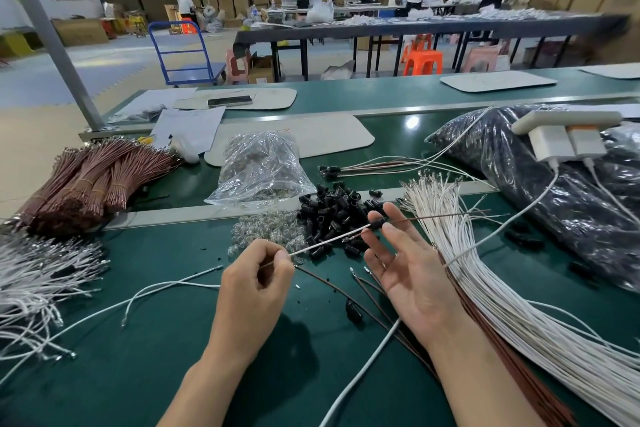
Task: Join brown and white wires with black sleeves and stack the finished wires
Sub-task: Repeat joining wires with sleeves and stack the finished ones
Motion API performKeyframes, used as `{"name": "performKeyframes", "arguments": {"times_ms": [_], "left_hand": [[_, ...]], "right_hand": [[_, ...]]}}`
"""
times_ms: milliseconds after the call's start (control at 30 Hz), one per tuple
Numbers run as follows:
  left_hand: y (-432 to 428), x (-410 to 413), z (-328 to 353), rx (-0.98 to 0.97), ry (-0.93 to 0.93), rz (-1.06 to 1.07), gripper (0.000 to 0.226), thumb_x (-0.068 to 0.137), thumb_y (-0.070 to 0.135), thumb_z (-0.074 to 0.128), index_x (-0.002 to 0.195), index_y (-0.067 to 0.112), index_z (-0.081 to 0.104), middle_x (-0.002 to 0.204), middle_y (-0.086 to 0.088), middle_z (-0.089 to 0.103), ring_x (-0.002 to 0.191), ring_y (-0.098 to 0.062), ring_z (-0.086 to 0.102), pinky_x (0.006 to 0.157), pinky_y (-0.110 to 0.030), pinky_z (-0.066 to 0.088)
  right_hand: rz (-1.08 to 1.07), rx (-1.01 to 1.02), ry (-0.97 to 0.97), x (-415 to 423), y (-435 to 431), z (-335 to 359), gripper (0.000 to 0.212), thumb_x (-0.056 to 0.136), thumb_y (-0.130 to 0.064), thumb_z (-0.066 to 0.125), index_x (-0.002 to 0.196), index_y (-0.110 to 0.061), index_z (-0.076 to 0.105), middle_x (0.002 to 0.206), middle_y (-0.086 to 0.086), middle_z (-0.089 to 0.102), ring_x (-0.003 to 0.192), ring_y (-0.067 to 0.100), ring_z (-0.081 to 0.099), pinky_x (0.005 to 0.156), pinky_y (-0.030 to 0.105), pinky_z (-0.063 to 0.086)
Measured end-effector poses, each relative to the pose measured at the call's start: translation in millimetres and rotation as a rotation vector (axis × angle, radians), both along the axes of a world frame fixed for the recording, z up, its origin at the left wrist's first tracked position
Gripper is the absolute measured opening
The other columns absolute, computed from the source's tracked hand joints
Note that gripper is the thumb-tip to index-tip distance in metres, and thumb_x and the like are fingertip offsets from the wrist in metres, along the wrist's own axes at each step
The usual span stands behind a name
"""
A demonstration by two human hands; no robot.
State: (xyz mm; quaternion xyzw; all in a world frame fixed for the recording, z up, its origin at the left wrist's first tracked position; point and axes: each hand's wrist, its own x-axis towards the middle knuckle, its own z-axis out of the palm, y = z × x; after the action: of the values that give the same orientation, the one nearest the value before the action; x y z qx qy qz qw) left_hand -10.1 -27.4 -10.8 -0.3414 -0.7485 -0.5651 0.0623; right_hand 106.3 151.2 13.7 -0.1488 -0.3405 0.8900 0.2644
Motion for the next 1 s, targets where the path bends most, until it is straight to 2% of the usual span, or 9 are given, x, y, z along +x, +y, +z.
{"name": "performKeyframes", "arguments": {"times_ms": [200, 333, 533, 633, 767, 900, 1000], "left_hand": [[0.9, -3.4, -4.1, -0.011, -0.007, -0.015, 0.022, 0.094, 0.043, 0.054, 0.083, 0.025, 0.061, 0.068, 0.001, 0.057, 0.058, -0.013, 0.046, 0.052, -0.020, 0.038], [1.2, -4.3, -6.3, -0.053, 0.022, -0.044, 0.020, 0.096, 0.047, 0.055, 0.087, 0.030, 0.063, 0.072, 0.006, 0.060, 0.062, -0.012, 0.052, 0.056, -0.020, 0.041], [1.7, -2.6, -2.9, -0.066, 0.077, -0.051, 0.016, 0.099, 0.053, 0.053, 0.095, 0.042, 0.065, 0.084, 0.010, 0.064, 0.071, -0.014, 0.058, 0.061, -0.017, 0.043], [-2.8, -6.5, -4.2, -0.131, 0.086, -0.032, 0.018, 0.098, 0.056, 0.053, 0.104, 0.044, 0.065, 0.091, 0.017, 0.066, 0.081, -0.010, 0.062, 0.064, -0.017, 0.046], [-9.1, -14.2, -2.8, -0.202, 0.172, 0.003, 0.017, 0.095, 0.051, 0.054, 0.101, 0.039, 0.065, 0.095, 0.025, 0.063, 0.093, -0.001, 0.059, 0.085, -0.031, 0.048], [-5.0, -6.8, -0.2, -0.192, 0.211, -0.005, 0.015, 0.096, 0.046, 0.055, 0.101, 0.038, 0.067, 0.095, 0.024, 0.063, 0.093, -0.002, 0.059, 0.085, -0.034, 0.049], [0.7, 2.0, -1.1, -0.232, 0.251, -0.019, 0.012, 0.097, 0.044, 0.056, 0.104, 0.040, 0.066, 0.095, 0.026, 0.061, 0.089, -0.007, 0.057, 0.082, -0.031, 0.048]], "right_hand": [[0.052, 0.019, -0.011, -1.6, -6.0, 2.7, 0.039, 0.086, -0.010, 0.066, 0.124, -0.017, 0.067, 0.114, 0.004, 0.074, 0.088, 0.016, 0.072, 0.070, 0.027, 0.061], [0.091, 0.084, -0.036, -3.3, -11.4, 1.4, 0.038, 0.084, -0.012, 0.067, 0.122, -0.015, 0.068, 0.115, 0.006, 0.073, 0.090, 0.017, 0.072, 0.070, 0.028, 0.061], [0.104, 0.258, -0.100, -7.3, -22.9, -0.2, 0.021, 0.082, -0.015, 0.068, 0.098, -0.021, 0.080, 0.114, 0.007, 0.074, 0.094, 0.019, 0.072, 0.072, 0.026, 0.059], [0.024, 0.196, -0.077, -4.5, -14.4, 0.7, 0.024, 0.083, -0.012, 0.067, 0.104, -0.016, 0.077, 0.115, 0.010, 0.073, 0.095, 0.020, 0.071, 0.076, 0.030, 0.061], [-0.053, 0.047, -0.011, 0.7, -0.2, 2.4, 0.025, 0.087, -0.008, 0.063, 0.106, -0.015, 0.077, 0.111, 0.010, 0.074, 0.095, 0.019, 0.072, 0.083, 0.033, 0.061], [0.020, 0.006, -0.007, -1.5, -4.2, 0.6, 0.027, 0.086, -0.004, 0.063, 0.108, -0.011, 0.077, 0.113, 0.013, 0.073, 0.098, 0.023, 0.073, 0.082, 0.034, 0.061], [0.131, 0.051, -0.035, -6.0, -15.9, -2.3, 0.029, 0.086, -0.005, 0.063, 0.112, -0.010, 0.076, 0.116, 0.014, 0.072, 0.102, 0.025, 0.071, 0.084, 0.033, 0.059]]}}
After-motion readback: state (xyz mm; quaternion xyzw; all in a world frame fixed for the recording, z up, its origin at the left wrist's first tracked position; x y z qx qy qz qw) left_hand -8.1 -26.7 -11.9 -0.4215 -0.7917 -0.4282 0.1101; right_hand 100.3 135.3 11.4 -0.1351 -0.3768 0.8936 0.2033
